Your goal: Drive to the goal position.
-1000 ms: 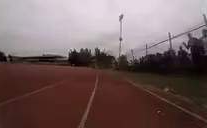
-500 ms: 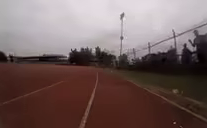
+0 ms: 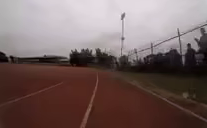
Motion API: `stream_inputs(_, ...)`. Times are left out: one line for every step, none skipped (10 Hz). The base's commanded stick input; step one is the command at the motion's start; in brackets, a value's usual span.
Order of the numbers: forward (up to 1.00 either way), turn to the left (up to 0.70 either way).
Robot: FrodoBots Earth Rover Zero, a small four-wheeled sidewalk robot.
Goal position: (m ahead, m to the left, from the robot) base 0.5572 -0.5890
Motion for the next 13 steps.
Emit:
stream_inputs(0.70,0.00)
stream_inputs(0.70,0.00)
stream_inputs(0.70,0.00)
stream_inputs(0.70,0.00)
stream_inputs(0.70,0.00)
stream_inputs(0.70,0.00)
stream_inputs(0.70,0.14)
stream_inputs(0.70,0.32)
stream_inputs(0.70,0.35)
stream_inputs(0.70,0.35)
stream_inputs(0.42,0.21)
stream_inputs(0.06,0.03)
stream_inputs(0.00,0.00)
